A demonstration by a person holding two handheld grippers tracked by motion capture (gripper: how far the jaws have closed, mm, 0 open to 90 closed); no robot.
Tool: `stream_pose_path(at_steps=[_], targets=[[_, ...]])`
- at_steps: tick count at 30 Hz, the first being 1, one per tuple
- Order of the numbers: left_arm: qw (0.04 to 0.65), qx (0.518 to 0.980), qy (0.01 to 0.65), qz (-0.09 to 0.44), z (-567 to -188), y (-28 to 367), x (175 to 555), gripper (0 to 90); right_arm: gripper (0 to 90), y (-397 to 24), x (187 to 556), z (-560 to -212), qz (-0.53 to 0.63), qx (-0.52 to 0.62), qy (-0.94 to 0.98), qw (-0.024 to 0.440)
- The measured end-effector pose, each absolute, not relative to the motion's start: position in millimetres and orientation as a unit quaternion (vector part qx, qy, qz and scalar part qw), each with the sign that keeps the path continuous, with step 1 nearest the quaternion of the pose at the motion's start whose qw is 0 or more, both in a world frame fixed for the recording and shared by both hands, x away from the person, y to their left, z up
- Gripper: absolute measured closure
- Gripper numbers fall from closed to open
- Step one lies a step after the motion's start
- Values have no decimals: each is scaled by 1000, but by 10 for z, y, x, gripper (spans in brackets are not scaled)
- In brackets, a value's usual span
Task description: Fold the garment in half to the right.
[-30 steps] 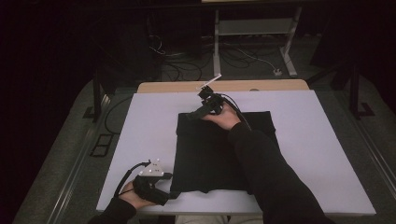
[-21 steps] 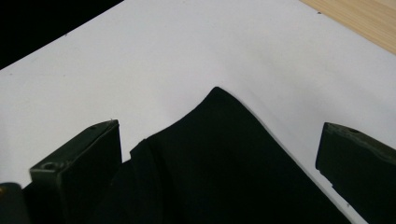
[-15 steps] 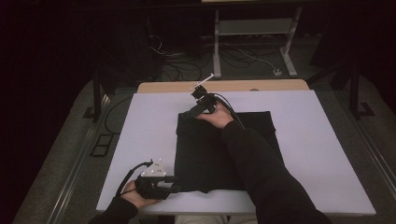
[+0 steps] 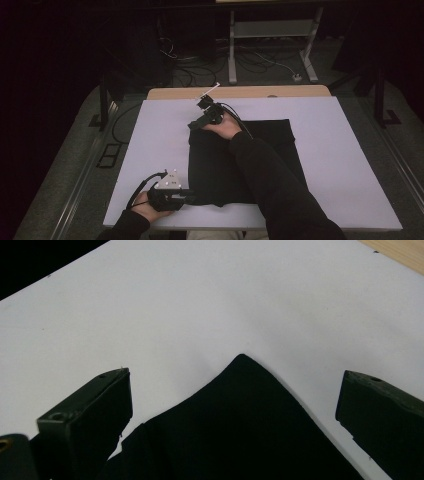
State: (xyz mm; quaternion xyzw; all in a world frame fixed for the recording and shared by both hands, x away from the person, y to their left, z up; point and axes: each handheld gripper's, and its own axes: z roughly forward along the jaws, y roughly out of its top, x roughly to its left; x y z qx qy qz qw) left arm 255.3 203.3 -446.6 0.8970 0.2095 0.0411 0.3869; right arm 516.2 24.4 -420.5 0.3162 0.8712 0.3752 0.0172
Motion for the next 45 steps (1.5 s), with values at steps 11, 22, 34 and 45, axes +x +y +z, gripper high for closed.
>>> stream_pose_path(at_steps=[11, 22, 34, 45], targets=[[384, 900, 203, 41, -4453, 1986, 2588, 806, 81, 314, 5257, -4354, 371, 325, 869, 26], [391, 900, 190, 43, -4415, 1967, 2596, 830, 274, 403, 5284, -4440, 357, 334, 872, 37], [394, 899, 184, 49, -4398, 1950, 2589, 839, 625, 447, 5265, -4444, 354, 325, 876, 48], [396, 899, 184, 43, -4368, 1933, 2590, 844, 858, 368, 5248, -4337, 351, 309, 883, 46]])
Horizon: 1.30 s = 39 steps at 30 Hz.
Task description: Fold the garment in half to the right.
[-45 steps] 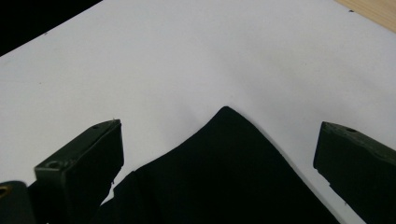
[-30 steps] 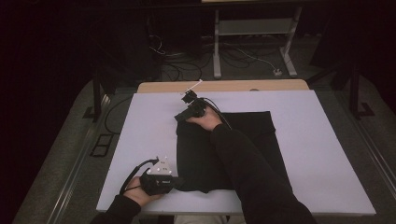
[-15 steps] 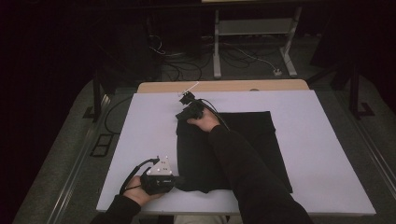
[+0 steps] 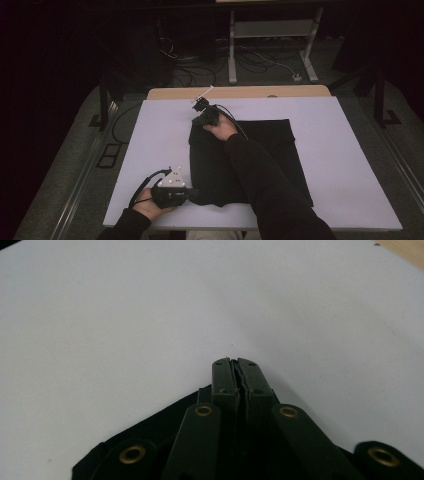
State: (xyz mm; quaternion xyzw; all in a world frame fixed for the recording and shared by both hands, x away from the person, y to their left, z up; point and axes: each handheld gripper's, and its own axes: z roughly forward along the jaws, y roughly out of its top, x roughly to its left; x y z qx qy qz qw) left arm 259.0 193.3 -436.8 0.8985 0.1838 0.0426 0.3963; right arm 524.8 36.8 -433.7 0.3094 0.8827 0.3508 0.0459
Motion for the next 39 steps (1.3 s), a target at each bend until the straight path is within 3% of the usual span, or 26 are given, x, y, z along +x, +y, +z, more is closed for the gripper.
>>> stream_pose_path(at_steps=[16, 39], targets=[[434, 883, 175, 47, -4228, 1859, 2554, 845, 864, -22, 5108, -3976, 397, 314, 862, 41], [473, 869, 135, 45, -3949, 1497, 2583, 845, 862, -520, 5046, -3754, 431, 331, 838, 54]])
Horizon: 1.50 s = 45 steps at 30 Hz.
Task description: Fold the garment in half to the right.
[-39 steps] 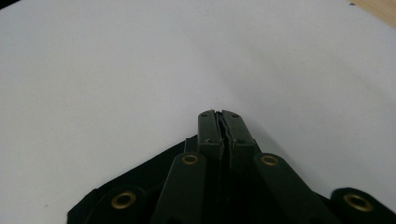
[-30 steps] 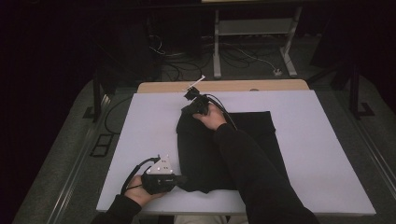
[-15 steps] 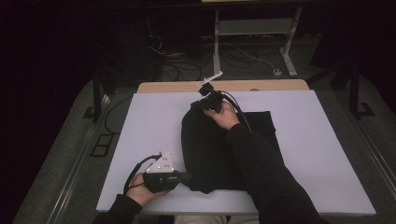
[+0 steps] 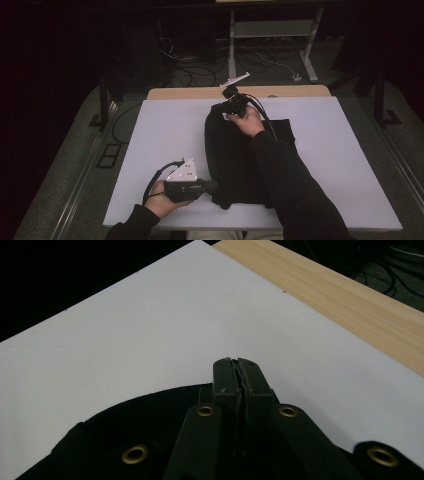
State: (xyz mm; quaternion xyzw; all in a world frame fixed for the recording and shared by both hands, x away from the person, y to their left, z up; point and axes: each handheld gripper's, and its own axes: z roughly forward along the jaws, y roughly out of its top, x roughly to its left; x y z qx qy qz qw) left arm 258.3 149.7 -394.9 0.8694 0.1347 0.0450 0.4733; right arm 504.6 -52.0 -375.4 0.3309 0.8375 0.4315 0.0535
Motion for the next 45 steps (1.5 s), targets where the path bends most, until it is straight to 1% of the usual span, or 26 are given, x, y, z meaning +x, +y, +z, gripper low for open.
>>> stream_pose_path(at_steps=[14, 23, 45], targets=[[476, 871, 108, 46, -3844, 1269, 2633, 844, 862, -730, 5067, -3643, 434, 340, 832, 63], [480, 871, 90, 46, -3778, 1071, 2689, 845, 861, -844, 5058, -3649, 436, 347, 828, 69], [475, 877, 57, 39, -3721, 733, 2749, 844, 861, -1242, 5003, -3649, 443, 374, 811, 77]])
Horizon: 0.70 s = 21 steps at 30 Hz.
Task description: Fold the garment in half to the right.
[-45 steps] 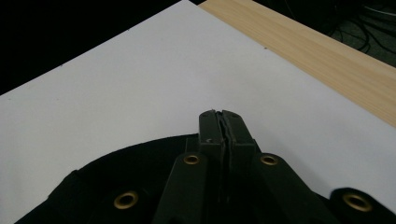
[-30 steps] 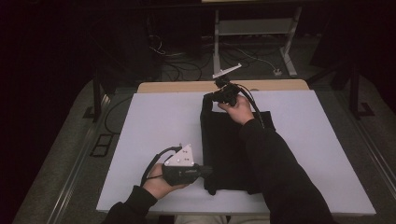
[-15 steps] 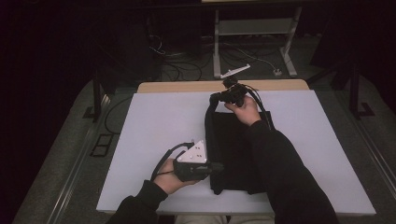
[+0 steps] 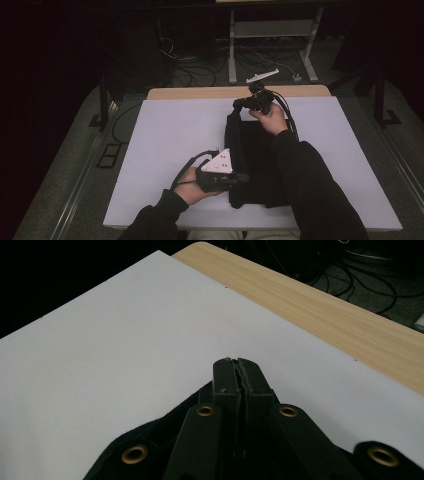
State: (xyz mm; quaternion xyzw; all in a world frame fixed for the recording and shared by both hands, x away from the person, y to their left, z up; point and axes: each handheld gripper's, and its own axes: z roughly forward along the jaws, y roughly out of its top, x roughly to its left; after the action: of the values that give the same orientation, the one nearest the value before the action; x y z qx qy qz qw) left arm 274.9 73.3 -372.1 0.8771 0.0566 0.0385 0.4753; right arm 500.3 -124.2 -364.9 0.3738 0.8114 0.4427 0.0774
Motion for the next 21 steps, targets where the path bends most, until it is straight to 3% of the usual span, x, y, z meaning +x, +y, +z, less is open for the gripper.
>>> stream_pose_path(at_steps=[21], targets=[[472, 880, 43, 25, -3809, 439, 2809, 844, 861, -1539, 4991, -3745, 445, 395, 800, 78]])
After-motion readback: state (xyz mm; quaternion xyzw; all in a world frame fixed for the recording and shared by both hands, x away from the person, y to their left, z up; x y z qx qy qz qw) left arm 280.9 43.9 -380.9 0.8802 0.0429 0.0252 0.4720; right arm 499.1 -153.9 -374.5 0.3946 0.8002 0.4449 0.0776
